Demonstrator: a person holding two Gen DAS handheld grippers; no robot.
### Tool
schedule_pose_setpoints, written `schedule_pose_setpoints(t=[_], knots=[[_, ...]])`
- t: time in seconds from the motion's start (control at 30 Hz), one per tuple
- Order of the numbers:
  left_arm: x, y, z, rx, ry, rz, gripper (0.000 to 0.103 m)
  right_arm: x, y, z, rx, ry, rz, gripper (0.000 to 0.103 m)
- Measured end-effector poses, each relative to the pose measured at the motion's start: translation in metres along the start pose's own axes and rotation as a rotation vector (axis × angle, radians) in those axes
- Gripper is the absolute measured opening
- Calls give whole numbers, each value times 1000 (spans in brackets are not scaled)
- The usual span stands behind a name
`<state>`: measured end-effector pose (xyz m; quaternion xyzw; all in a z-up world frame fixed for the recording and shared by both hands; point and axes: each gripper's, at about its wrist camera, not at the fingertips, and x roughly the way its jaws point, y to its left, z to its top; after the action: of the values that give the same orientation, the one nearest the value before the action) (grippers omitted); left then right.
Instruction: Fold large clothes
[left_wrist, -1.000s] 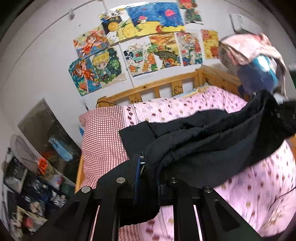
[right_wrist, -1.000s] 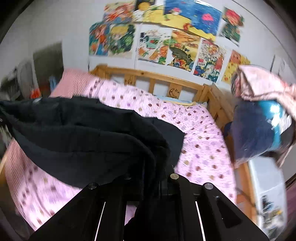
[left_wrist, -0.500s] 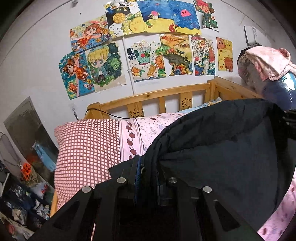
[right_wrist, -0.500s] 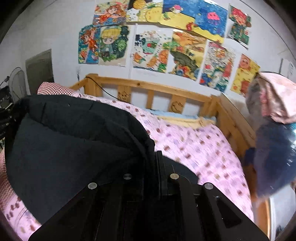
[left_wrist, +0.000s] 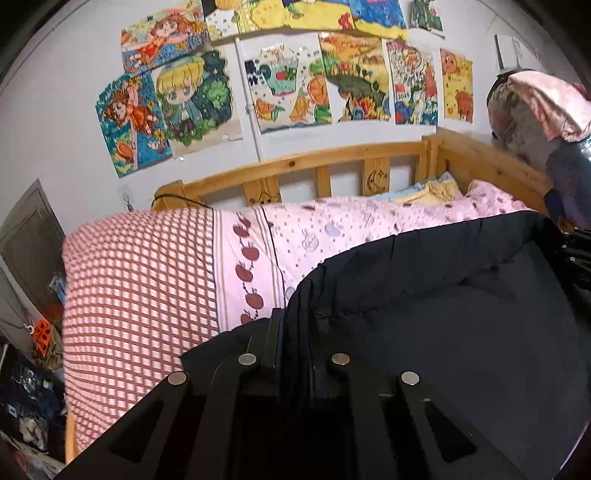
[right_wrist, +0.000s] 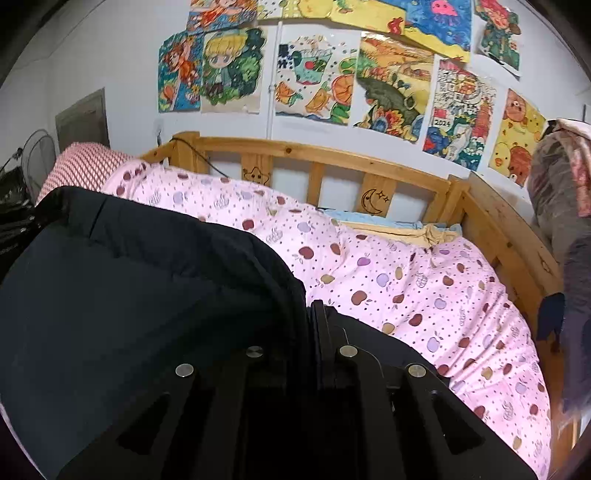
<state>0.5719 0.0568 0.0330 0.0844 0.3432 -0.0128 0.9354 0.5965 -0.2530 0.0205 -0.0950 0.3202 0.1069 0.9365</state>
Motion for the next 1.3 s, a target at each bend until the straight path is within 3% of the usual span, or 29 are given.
schedule_pose_setpoints(t=[0.2,0.43,0.63,0.93,1.03,1.1,1.17,1.2,1.3], knots=[[31,-1,-8,-13,29,-2,10,26,8,-7,-40,11,10,9],[64,1,-12,-43,63,-40,11,57,4,-17,6,63,57,12],[87,4,-17,-63,91,-43,13,85,-9,-22,85,81,161,17],[92,-14,-16,-9,103,42,13,112,-26,-40,186,48,289,24],[85,-18,-16,7,99,117,29,110,-30,-46,214,20,314,24],[77,-17,-16,-9,85,179,46,107,-31,-50,228,3,326,25],[69,-7,-19,-67,68,232,75,103,-34,-53,242,-10,334,29],[65,1,-22,-111,70,237,81,101,-35,-54,250,-13,335,30],[54,25,-30,-234,61,160,81,84,-43,-55,288,4,298,39]])
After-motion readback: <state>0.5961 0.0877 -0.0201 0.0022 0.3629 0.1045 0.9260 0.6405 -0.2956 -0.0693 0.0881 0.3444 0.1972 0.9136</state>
